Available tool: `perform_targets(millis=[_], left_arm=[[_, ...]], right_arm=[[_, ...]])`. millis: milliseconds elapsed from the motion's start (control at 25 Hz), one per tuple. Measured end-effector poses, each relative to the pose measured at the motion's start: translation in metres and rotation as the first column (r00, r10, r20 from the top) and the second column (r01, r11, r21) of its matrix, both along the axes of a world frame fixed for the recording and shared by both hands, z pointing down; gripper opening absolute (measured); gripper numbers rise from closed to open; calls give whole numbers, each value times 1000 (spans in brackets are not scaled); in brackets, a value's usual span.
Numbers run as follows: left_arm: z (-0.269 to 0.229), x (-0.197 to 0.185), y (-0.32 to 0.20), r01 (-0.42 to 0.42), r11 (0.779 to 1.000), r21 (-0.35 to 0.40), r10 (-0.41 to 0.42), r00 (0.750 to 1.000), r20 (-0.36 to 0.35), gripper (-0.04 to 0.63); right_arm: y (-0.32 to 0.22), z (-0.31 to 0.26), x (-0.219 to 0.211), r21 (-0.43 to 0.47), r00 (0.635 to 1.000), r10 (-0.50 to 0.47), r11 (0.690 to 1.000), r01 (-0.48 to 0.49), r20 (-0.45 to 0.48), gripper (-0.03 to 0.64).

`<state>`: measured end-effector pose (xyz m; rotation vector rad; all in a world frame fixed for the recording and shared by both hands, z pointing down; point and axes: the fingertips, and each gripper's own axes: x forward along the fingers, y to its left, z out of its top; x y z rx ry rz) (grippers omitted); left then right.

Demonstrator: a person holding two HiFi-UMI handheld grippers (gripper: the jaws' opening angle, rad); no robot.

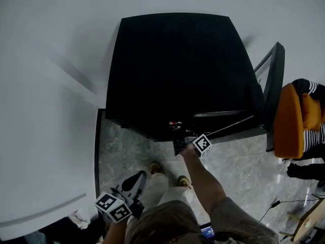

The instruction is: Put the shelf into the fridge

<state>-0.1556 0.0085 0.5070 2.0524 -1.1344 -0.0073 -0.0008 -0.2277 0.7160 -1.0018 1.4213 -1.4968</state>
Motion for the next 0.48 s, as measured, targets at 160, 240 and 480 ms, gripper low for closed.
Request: perform_targets(millis=[160, 240, 480], left_arm=[[2, 1, 1, 0, 1000, -2, 0, 1000, -2, -2], [1, -2, 3, 5, 1000, -7, -5, 1000, 4, -2], [4, -5, 4, 15, 1000, -11, -15, 1000, 0, -2]], right_arm=[[-11, 0, 1, 7, 1000, 1, 1000, -1, -9, 26], [-13, 2, -3, -6, 1000, 2, 1000, -2, -3, 26], [-28, 3, -2, -16, 1000, 4, 1000, -4, -12, 26]])
